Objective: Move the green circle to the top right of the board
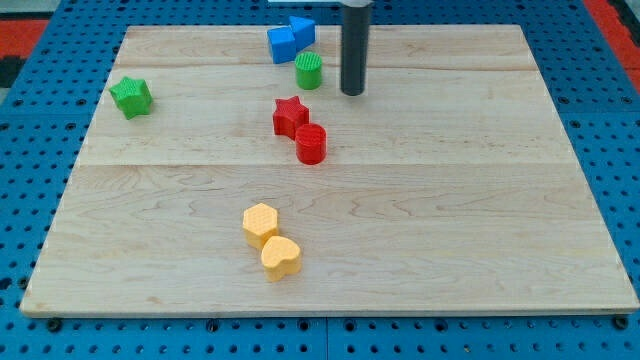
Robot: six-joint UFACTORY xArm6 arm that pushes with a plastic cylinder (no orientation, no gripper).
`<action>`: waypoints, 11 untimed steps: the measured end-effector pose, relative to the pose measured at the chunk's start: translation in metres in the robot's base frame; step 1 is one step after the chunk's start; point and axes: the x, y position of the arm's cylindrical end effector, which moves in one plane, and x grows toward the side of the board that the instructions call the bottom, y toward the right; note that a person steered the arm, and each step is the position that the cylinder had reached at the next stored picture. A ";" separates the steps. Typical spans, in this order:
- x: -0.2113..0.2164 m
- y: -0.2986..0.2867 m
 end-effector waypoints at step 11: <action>-0.075 0.073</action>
